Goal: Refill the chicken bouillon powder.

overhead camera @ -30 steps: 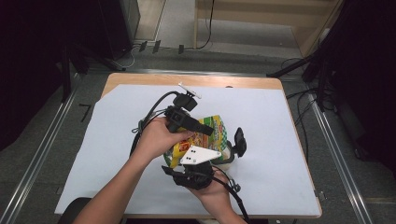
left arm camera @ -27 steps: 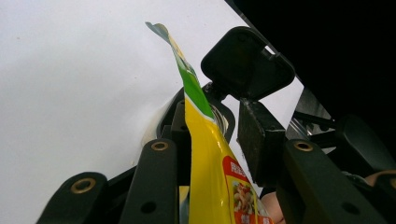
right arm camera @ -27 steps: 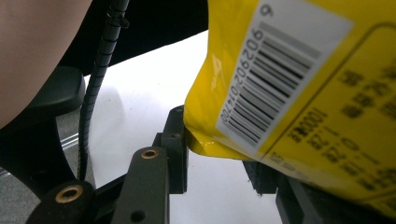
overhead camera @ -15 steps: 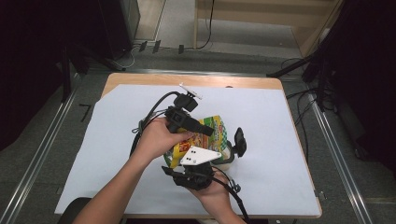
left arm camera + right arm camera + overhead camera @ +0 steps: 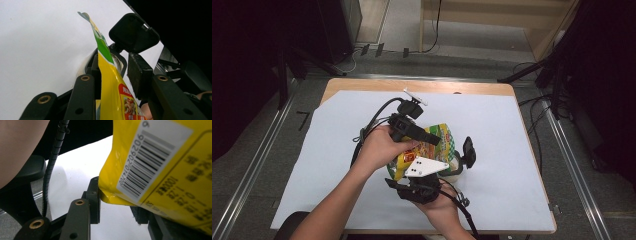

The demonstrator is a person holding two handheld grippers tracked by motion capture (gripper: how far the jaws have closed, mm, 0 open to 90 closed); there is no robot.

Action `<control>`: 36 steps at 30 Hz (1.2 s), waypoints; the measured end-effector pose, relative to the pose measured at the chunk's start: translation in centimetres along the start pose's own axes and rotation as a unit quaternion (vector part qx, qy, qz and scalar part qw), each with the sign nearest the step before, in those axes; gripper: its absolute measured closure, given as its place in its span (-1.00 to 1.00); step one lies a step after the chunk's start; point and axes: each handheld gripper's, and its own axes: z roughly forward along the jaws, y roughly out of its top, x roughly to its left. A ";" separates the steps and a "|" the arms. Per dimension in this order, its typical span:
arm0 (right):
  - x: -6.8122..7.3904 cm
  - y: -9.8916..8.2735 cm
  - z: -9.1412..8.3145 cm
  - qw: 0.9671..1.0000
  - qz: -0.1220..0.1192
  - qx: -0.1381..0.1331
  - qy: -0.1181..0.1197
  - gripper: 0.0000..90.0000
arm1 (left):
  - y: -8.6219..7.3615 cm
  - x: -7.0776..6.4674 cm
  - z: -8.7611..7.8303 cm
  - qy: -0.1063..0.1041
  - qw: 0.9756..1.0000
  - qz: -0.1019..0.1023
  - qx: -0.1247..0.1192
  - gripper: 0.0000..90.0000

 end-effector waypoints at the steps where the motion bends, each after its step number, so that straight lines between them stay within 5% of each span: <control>1: 0.0 0.0 0.0 1.000 -0.001 0.000 -0.002 0.46 | 0.0 0.0 0.0 0.000 1.000 -0.003 0.000 0.53; 36: 0.0 0.1 0.0 1.000 -0.001 0.003 0.001 0.47 | -0.1 -0.1 -0.1 0.004 1.000 -0.002 -0.001 0.52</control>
